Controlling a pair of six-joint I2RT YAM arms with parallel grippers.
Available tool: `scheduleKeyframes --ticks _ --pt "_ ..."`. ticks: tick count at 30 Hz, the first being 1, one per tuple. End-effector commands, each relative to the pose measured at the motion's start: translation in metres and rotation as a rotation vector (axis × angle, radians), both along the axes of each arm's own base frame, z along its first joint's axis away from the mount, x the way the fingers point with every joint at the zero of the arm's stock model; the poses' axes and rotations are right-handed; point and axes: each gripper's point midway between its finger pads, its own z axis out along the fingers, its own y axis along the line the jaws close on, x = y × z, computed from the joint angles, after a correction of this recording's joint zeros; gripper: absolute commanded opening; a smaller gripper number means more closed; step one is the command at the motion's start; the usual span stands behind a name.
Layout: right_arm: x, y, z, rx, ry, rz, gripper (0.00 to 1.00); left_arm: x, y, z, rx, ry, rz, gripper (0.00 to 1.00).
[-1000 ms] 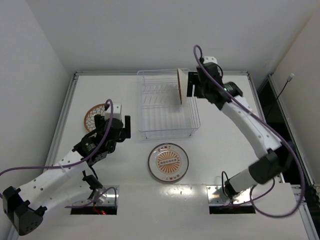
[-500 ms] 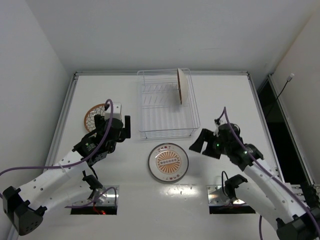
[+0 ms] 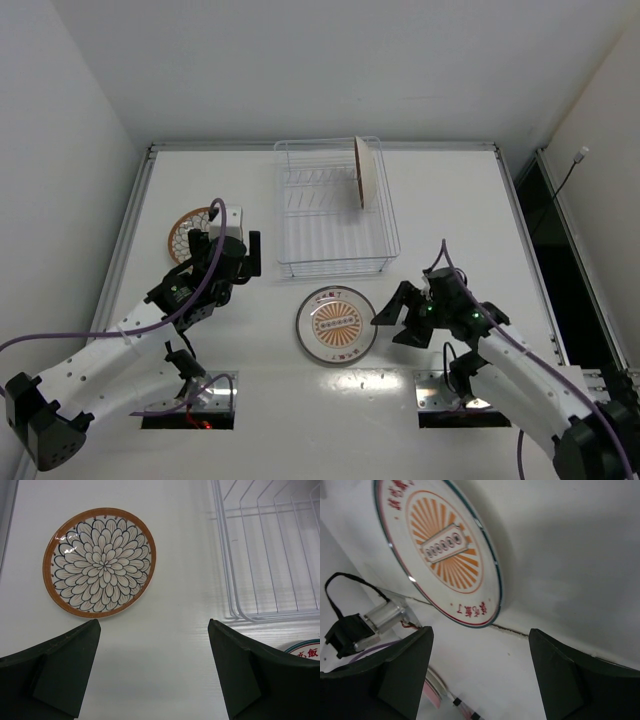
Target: Load the plates into the dish rack
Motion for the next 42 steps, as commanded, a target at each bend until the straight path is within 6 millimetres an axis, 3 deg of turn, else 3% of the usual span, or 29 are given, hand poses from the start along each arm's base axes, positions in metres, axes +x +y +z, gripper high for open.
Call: scheduleKeyframes --ticks 1,14,25,34,42 --pt "-0.004 0.006 -0.009 0.017 0.065 0.021 0.74 0.004 0.004 0.01 -0.026 -0.037 0.029 0.87" --pt "0.011 0.014 -0.03 0.034 0.08 -0.011 0.71 0.004 0.004 0.01 -0.026 -0.037 0.029 0.87" --pt "0.032 0.02 -0.049 -0.029 0.111 0.029 0.6 0.002 0.007 0.011 -0.028 -0.047 0.037 0.87" --pt "0.04 0.022 -0.051 -0.023 0.091 0.017 0.28 0.002 0.009 0.011 -0.025 -0.05 0.045 0.87" --pt "0.035 0.023 -0.052 -0.01 0.092 0.05 0.0 0.002 0.01 0.016 -0.033 -0.067 0.053 0.87"
